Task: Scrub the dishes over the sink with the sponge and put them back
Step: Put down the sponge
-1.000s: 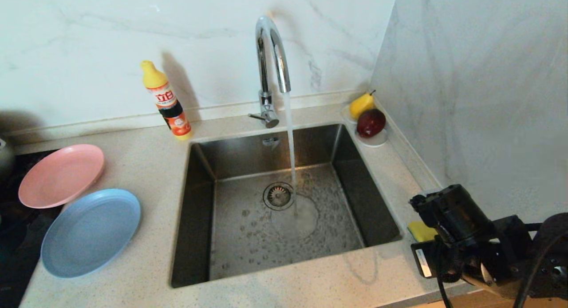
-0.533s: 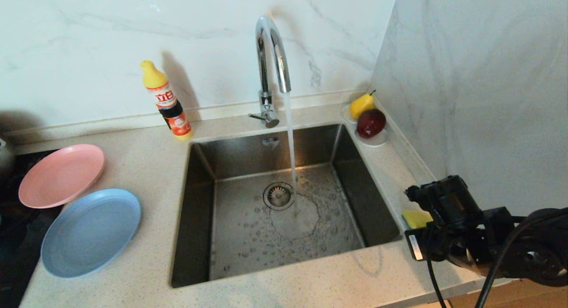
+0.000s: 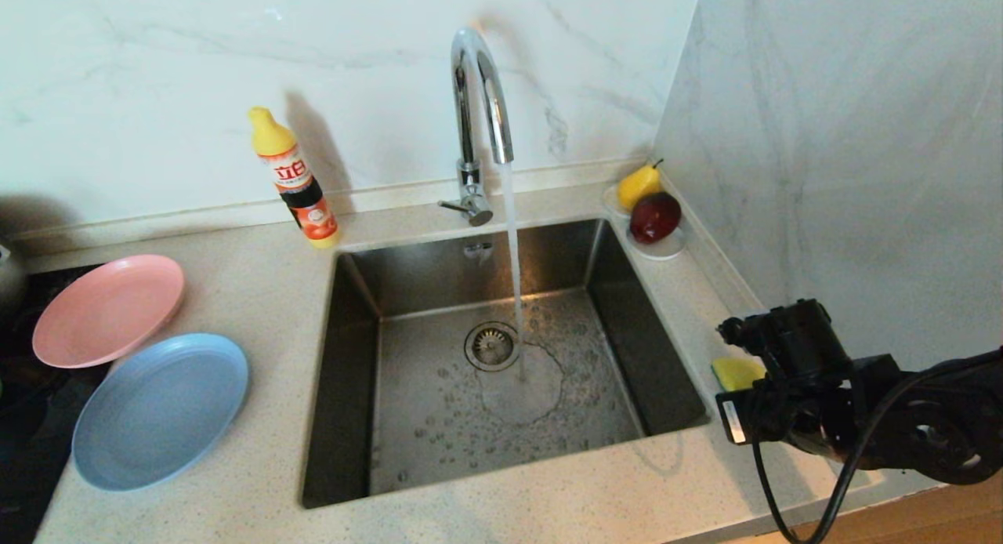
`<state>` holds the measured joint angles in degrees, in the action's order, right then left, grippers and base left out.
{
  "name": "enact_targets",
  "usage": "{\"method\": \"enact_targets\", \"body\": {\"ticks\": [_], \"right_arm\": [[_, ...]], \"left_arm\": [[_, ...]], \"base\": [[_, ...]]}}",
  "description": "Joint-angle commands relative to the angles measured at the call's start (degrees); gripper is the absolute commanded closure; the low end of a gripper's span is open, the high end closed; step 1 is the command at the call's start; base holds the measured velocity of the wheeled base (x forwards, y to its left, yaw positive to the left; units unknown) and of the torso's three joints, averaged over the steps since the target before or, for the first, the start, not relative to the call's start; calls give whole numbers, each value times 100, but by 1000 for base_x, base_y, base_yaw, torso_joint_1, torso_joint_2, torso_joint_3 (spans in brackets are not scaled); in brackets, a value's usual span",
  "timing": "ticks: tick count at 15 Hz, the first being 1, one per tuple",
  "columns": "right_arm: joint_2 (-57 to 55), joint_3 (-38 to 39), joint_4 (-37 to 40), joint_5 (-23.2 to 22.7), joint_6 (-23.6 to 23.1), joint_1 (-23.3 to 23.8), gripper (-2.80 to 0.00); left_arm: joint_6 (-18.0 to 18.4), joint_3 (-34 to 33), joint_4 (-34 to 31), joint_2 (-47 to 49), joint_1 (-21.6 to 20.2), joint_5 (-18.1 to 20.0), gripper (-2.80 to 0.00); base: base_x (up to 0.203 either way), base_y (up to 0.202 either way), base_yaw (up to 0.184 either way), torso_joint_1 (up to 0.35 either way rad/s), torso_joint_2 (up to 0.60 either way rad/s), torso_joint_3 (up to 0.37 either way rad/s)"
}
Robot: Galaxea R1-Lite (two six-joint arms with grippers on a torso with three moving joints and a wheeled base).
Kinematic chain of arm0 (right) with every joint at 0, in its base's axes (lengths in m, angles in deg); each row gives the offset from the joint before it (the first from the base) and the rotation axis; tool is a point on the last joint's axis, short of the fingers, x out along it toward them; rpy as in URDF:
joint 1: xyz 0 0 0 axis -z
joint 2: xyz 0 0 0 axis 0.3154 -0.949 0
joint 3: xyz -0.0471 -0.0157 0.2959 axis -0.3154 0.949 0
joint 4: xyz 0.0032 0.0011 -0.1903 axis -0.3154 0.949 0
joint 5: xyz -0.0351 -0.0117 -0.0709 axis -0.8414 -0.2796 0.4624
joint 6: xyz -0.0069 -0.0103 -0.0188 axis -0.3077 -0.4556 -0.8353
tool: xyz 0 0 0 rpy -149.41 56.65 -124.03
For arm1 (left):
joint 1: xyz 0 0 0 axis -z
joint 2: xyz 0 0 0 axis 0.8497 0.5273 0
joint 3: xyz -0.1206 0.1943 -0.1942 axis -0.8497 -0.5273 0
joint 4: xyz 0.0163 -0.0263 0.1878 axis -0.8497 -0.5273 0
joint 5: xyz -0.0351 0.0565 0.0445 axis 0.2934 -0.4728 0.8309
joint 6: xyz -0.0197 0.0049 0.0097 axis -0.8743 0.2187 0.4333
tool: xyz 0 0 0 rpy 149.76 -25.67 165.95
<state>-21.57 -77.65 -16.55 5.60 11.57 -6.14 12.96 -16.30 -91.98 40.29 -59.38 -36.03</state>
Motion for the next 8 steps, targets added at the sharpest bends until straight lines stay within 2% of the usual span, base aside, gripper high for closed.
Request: {"method": "enact_targets", "body": {"ticks": [1, 3, 4, 8], "right_arm": [[-36, -34, -8, 13, 7, 18, 0], [-36, -19, -8, 13, 7, 18, 0], [-36, -26, -8, 16, 12, 18, -280], [-27, -29, -6, 21, 17, 18, -280]], "left_arm": [[3, -1, -3, 14, -2, 6, 0], [3, -1, -3, 14, -2, -2, 0], [3, -1, -3, 14, -2, -3, 0], [3, -1, -3, 14, -2, 6, 0]], "base": [[0, 0, 0, 0, 0, 0], [0, 0, 0, 0, 0, 0], [0, 0, 0, 0, 0, 0], [0, 0, 0, 0, 0, 0]]}}
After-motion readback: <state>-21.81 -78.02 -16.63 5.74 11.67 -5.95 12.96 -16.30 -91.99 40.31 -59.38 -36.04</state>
